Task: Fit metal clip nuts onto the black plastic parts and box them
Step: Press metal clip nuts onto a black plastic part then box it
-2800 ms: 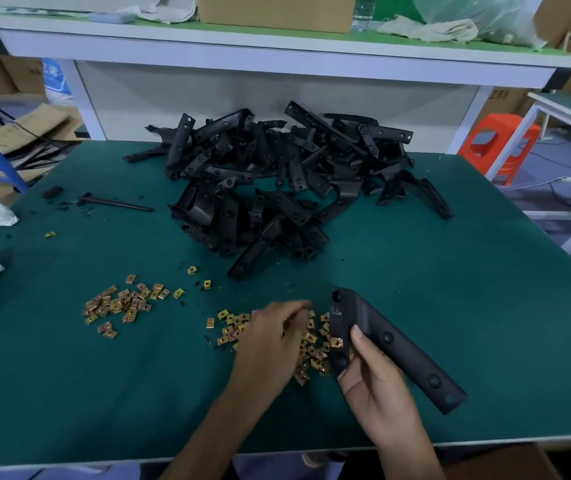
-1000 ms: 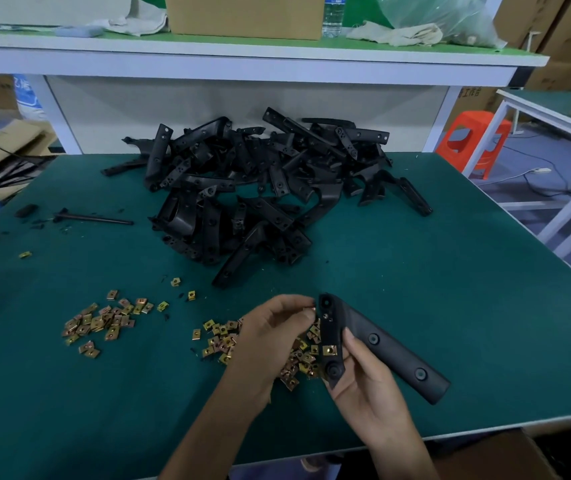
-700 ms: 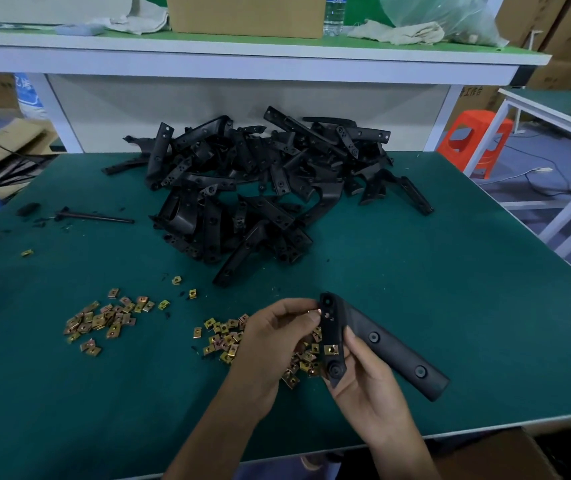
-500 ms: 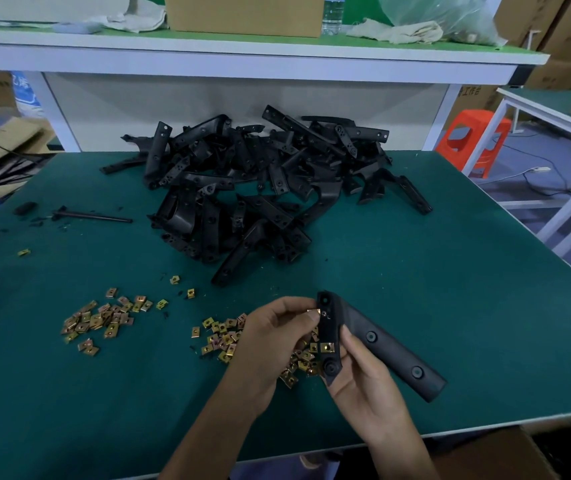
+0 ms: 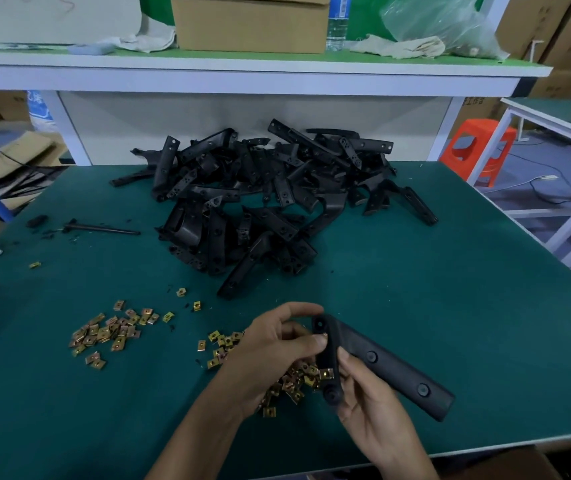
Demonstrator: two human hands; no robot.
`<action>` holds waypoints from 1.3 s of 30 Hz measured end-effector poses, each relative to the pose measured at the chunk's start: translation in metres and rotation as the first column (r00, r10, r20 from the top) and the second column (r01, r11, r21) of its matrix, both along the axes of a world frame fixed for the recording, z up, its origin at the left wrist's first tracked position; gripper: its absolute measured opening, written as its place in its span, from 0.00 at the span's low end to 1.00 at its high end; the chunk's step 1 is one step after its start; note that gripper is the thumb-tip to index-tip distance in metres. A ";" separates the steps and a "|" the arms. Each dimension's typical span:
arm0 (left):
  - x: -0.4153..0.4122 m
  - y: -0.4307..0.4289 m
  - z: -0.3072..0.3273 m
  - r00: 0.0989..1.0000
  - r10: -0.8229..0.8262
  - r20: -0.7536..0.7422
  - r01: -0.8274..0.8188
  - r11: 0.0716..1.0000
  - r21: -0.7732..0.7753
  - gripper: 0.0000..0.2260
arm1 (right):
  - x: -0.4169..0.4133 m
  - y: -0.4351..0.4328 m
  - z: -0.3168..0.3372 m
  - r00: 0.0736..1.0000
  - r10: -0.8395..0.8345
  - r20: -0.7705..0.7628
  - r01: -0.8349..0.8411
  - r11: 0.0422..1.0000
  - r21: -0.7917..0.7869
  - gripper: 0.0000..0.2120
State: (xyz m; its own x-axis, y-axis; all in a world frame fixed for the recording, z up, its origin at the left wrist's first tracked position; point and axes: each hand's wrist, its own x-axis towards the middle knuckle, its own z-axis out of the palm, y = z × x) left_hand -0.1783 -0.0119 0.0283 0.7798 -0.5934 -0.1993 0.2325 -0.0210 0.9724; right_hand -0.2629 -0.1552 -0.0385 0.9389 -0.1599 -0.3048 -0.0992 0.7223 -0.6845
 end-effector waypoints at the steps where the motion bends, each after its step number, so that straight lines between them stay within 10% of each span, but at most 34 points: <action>1: -0.001 0.000 0.000 1.000 0.003 0.005 -0.003 1.000 0.003 0.15 | 0.000 0.000 0.000 1.000 -0.002 0.004 0.002 1.000 -0.015 0.14; 10: -0.023 -0.012 0.005 0.999 -0.037 -0.003 0.037 0.999 0.010 0.10 | -0.030 -0.003 0.004 0.996 -0.077 -0.044 0.078 0.997 0.023 0.32; 20: -0.039 -0.034 -0.007 0.950 -0.239 0.199 0.190 0.953 0.236 0.10 | -0.126 -0.041 0.016 0.905 -0.419 -0.074 0.423 0.866 0.266 0.18; 28: -0.043 -0.044 -0.027 0.918 -0.321 0.232 0.238 0.915 0.326 0.19 | -0.236 -0.137 0.016 0.390 -0.879 -0.274 0.909 0.319 0.269 0.05; 32: -0.047 -0.043 -0.026 0.923 -0.340 0.181 0.268 0.904 0.333 0.13 | -0.267 -0.162 -0.001 0.159 -0.910 -0.382 0.969 0.069 0.238 0.17; 39: -0.052 -0.026 -0.012 0.983 -0.149 0.112 0.107 0.943 0.314 0.07 | -0.199 -0.134 0.009 0.437 -0.862 -0.256 0.870 0.478 -0.123 0.16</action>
State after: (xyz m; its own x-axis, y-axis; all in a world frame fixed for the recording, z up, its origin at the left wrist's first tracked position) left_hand -0.2304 -0.0382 0.0163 0.7330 -0.6166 -0.2871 0.0785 -0.3426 0.9362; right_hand -0.4619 -0.2887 -0.0297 0.2021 -0.8346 -0.5125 0.4284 0.5459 -0.7200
